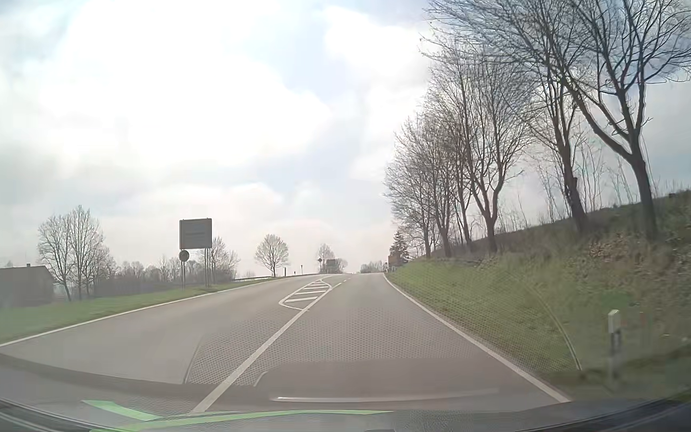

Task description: Follow the waypoints while adhering to traffic rules and regulations

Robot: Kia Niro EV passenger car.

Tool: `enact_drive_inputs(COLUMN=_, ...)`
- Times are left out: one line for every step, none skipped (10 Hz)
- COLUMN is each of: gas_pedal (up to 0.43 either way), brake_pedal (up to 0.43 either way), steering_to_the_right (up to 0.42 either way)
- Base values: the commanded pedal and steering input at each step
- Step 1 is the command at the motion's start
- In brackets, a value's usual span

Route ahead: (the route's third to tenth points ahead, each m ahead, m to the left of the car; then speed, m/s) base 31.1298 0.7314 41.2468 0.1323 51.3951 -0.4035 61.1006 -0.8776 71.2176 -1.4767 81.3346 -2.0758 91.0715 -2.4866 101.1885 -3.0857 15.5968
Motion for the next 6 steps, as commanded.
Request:
enact_drive_inputs(gas_pedal=0.531, brake_pedal=0.000, steering_to_the_right=0.004)
enact_drive_inputs(gas_pedal=0.531, brake_pedal=0.000, steering_to_the_right=0.004)
enact_drive_inputs(gas_pedal=0.500, brake_pedal=0.000, steering_to_the_right=0.004)
enact_drive_inputs(gas_pedal=0.488, brake_pedal=0.000, steering_to_the_right=0.002)
enact_drive_inputs(gas_pedal=0.480, brake_pedal=0.000, steering_to_the_right=0.001)
enact_drive_inputs(gas_pedal=0.449, brake_pedal=0.000, steering_to_the_right=0.000)
